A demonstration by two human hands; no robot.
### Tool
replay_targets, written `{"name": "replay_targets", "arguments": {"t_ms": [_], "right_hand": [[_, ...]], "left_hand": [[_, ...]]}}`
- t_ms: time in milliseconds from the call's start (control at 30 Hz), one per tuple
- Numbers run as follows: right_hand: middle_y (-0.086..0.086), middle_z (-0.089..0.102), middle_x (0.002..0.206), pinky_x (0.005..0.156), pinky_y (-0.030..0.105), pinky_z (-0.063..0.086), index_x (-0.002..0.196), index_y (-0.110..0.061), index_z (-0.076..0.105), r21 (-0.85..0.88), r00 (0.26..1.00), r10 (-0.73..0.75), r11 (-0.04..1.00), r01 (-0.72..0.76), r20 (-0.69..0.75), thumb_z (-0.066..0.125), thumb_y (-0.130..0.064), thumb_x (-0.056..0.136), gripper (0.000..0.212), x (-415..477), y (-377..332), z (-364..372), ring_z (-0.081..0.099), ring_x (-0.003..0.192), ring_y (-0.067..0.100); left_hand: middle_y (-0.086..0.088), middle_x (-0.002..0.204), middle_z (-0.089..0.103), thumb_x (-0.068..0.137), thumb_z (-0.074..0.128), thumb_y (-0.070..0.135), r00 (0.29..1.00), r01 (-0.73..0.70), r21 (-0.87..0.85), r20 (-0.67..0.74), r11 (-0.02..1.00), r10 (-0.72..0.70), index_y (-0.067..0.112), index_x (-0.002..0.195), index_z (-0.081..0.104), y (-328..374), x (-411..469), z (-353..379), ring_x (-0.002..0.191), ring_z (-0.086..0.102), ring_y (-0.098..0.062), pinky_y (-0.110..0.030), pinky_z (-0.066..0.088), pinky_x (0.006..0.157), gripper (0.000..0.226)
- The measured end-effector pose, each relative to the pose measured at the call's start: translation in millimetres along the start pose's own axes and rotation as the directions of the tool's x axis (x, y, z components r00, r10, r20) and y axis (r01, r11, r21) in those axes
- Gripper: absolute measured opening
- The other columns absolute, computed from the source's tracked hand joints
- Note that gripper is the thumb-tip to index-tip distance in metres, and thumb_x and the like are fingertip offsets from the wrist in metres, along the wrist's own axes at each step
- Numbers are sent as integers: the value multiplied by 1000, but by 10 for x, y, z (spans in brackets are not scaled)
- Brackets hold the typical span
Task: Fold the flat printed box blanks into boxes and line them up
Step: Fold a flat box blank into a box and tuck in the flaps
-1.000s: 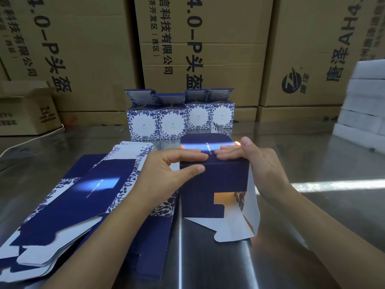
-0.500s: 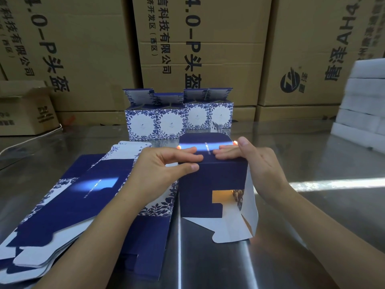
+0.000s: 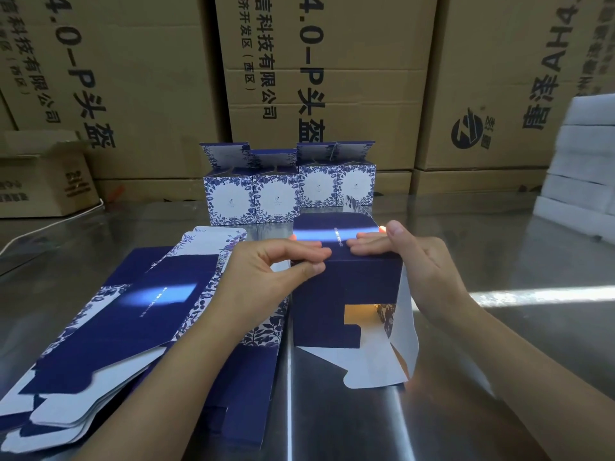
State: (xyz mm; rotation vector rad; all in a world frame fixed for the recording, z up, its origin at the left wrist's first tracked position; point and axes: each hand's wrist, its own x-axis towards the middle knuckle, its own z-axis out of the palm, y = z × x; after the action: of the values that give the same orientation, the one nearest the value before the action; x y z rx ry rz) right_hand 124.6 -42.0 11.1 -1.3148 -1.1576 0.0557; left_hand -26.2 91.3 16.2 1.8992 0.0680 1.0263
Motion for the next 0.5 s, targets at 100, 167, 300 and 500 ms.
{"name": "replay_targets", "arguments": {"t_ms": [100,167,300,500], "right_hand": [[-10,75,88,89,7,38,78,-21,76,-3,1000,-2,1000,2,5,36,-37,93,45,0,1,-1,65,100,2],[-11,75,88,88,6,38,79,-21,76,-4,1000,0,1000,0,8,36,-37,93,46,2,-2,0,65,99,1],[-11,75,89,87,5,39,80,-20,76,0,1000,0,1000,0,11,36,-37,93,45,-2,-9,-1,65,98,1],[-11,75,92,94,11,40,82,-23,76,-13,999,18,1000,-18,32,44,-39,89,37,-5,-7,-14,65,102,3]], "left_hand": [[9,88,75,75,74,2,1000,15,8,18,1000,-15,29,82,75,10,7,-29,92,68,-5,-9,46,82,28],[9,88,75,75,74,1,999,31,0,28,1000,-31,33,83,74,18,10,-50,92,68,-5,-11,47,81,32],[9,87,75,72,77,3,998,60,7,-3,998,-59,34,79,76,21,20,-89,92,68,-5,-14,48,85,32],[10,90,74,73,74,-2,992,104,12,70,995,-104,26,84,75,58,30,-167,97,67,-2,-11,47,86,30]]}}
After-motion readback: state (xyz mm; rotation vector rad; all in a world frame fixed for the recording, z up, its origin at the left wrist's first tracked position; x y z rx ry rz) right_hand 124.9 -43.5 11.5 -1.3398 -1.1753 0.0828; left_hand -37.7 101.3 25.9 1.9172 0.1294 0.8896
